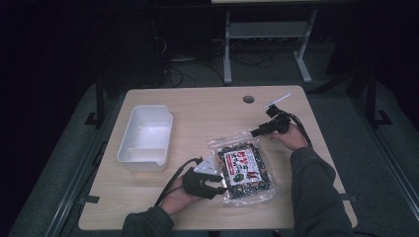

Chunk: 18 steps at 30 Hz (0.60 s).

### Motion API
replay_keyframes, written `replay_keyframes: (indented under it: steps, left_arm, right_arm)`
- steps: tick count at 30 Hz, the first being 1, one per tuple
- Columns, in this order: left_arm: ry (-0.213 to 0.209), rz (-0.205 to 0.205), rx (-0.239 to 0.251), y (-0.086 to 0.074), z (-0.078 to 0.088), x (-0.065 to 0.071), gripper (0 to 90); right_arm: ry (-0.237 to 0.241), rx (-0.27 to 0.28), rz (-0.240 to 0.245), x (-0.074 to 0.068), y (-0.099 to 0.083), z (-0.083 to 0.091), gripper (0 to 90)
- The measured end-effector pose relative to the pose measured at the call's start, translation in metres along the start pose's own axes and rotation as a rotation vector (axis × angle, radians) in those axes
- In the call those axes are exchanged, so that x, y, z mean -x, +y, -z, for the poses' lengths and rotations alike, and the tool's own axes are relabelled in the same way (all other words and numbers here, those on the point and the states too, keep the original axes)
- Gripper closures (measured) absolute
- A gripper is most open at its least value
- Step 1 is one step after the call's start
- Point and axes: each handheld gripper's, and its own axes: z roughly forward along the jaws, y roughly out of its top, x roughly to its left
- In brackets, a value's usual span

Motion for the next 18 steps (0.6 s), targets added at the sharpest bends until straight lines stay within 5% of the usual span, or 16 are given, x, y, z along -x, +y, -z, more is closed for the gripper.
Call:
replay_keyframes:
  steps: [11, 18]
  left_arm:
    - [0.004, 0.005, -0.047, -0.002, -0.01, -0.004, 55.3]
    - [0.017, 0.021, -0.057, -0.003, -0.012, -0.007, 54.3]
  right_arm:
    - [0.032, 0.002, -0.011, 0.004, 0.001, -0.01, 55.1]
    - [0.028, 0.02, -0.01, 0.005, 0.0, -0.005, 76.0]
